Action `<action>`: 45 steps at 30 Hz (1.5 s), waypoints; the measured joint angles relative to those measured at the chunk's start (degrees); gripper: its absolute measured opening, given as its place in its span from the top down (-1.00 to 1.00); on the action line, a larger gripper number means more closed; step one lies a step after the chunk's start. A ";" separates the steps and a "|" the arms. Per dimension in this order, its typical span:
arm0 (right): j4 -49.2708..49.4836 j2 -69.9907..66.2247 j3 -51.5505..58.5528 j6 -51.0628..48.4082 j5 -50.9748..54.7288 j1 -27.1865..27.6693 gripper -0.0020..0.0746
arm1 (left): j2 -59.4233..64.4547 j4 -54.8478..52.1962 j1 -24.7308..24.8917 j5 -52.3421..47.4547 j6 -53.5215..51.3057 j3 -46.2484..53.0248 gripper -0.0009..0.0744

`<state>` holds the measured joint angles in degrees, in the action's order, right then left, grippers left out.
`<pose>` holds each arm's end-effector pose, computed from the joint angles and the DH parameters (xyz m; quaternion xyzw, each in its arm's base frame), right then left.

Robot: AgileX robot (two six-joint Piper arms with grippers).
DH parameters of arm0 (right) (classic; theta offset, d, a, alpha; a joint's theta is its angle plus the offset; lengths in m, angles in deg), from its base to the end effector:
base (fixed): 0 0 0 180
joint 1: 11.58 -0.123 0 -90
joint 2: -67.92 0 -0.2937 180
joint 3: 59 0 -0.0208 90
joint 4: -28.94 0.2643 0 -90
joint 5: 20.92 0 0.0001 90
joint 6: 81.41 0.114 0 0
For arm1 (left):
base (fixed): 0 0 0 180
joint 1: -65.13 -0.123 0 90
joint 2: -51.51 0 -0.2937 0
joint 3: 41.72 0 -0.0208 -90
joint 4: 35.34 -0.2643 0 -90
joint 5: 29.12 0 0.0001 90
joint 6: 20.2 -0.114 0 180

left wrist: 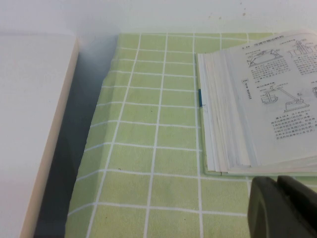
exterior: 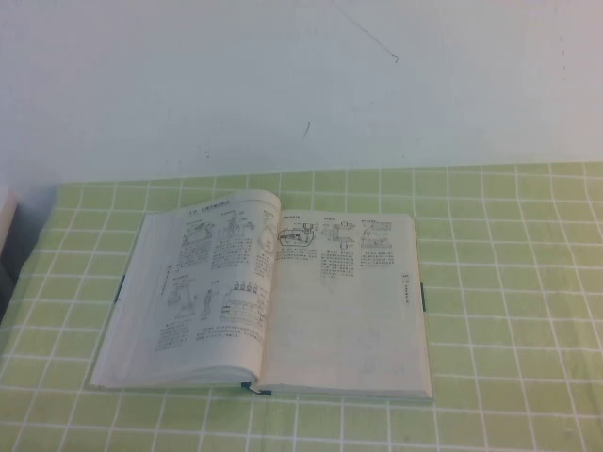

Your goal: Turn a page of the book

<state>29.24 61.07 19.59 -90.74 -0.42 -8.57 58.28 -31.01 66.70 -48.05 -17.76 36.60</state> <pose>0.0797 -0.0040 0.1684 -0.0426 0.7972 -0.0625 0.5990 0.0804 -0.0050 0.1734 -0.0266 0.7874 -0.0532 0.6136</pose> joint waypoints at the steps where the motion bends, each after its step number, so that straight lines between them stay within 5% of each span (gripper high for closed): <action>1: 0.00 0.00 0.00 0.00 0.00 0.00 0.96 | 0.00 0.00 0.00 0.00 0.00 0.00 0.99; 45: 0.08 0.00 0.00 0.00 0.00 0.00 0.96 | 0.00 -1.85 0.00 0.00 0.00 0.00 0.99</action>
<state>29.32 61.07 19.59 -90.74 -0.42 -8.57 58.28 -32.87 66.70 -48.05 -17.76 36.60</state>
